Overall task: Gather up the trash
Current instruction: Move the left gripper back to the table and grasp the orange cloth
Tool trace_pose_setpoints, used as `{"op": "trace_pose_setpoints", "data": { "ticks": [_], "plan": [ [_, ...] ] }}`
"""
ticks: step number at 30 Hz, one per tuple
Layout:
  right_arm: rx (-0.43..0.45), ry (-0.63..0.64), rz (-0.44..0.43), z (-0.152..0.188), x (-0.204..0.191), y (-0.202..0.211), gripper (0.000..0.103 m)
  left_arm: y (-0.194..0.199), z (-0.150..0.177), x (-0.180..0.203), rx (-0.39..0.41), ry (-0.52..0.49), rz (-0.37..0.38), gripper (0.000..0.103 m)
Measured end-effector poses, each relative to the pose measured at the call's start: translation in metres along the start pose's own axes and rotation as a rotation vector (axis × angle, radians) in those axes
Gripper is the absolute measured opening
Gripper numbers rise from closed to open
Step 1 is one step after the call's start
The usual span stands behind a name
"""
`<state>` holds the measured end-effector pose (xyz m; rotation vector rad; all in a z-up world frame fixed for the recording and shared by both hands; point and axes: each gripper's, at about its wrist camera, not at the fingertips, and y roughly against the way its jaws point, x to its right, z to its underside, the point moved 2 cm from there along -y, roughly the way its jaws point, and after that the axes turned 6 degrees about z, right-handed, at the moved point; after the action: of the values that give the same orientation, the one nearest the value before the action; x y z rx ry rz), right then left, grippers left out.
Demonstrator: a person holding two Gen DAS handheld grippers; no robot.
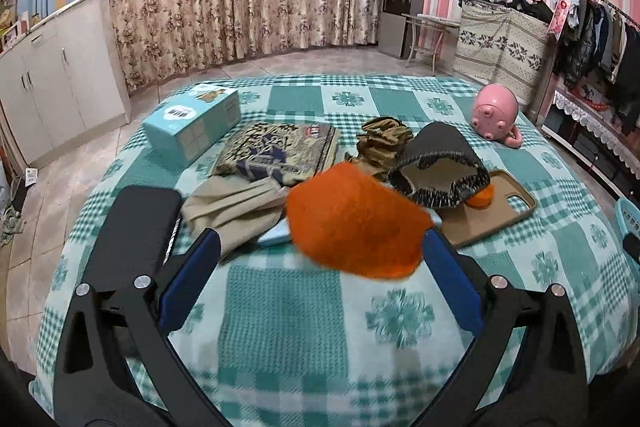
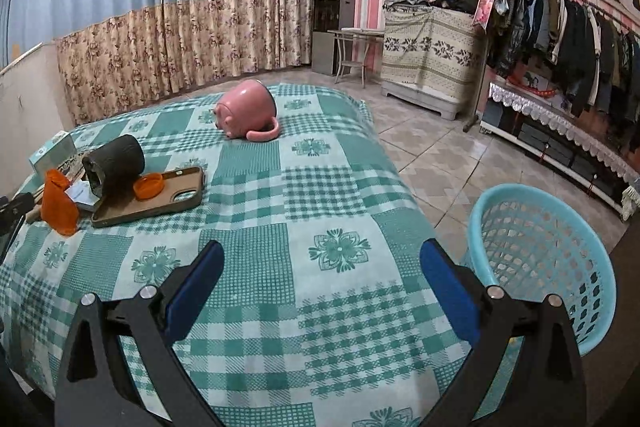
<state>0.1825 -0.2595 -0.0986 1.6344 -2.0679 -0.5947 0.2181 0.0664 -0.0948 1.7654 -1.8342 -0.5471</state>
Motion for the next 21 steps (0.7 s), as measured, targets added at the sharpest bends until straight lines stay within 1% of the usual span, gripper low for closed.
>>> {"op": "trace_pose_setpoints", "data": {
  "ticks": [3, 5, 6, 8, 10, 11, 12, 13, 14, 16, 18, 21],
  "plan": [
    [-0.013, -0.005, -0.004, 0.001, 0.001, -0.003, 0.096, -0.011, -0.011, 0.009, -0.003, -0.004, 0.027, 0.097],
    [-0.025, -0.001, -0.012, 0.001, -0.001, -0.006, 0.096, -0.023, -0.013, 0.015, -0.034, -0.019, 0.033, 0.097],
    [-0.029, 0.003, -0.014, 0.002, -0.002, -0.007, 0.096, -0.031, -0.012, 0.017, -0.052, -0.027, 0.029, 0.095],
    [-0.034, 0.016, -0.017, 0.003, -0.005, -0.01, 0.096, -0.04, -0.008, 0.019, -0.079, -0.041, 0.039, 0.084],
    [-0.038, 0.027, -0.019, 0.003, -0.009, -0.012, 0.096, -0.047, -0.002, 0.019, -0.107, -0.051, 0.057, 0.065],
    [-0.041, 0.029, -0.02, 0.003, -0.01, -0.013, 0.096, -0.049, 0.001, 0.017, -0.114, -0.05, 0.062, 0.061],
    [-0.046, 0.032, -0.022, 0.003, -0.011, -0.014, 0.096, -0.05, 0.003, 0.015, -0.114, -0.048, 0.064, 0.054],
    [-0.049, 0.033, -0.024, 0.003, -0.012, -0.015, 0.096, -0.049, 0.004, 0.013, -0.112, -0.043, 0.071, 0.049],
    [-0.052, 0.038, -0.026, 0.004, -0.014, -0.016, 0.096, -0.047, 0.004, 0.011, -0.109, -0.037, 0.083, 0.039],
    [-0.054, 0.051, -0.028, 0.004, -0.018, -0.016, 0.096, -0.043, 0.002, 0.005, -0.103, -0.018, 0.12, 0.012],
    [-0.055, 0.07, -0.031, 0.004, -0.022, -0.016, 0.096, -0.038, 0.001, 0.001, -0.096, -0.009, 0.141, 0.004],
    [-0.054, 0.091, -0.042, 0.003, -0.03, -0.015, 0.096, -0.025, -0.004, -0.006, -0.07, 0.001, 0.158, 0.002]
  ]
}}
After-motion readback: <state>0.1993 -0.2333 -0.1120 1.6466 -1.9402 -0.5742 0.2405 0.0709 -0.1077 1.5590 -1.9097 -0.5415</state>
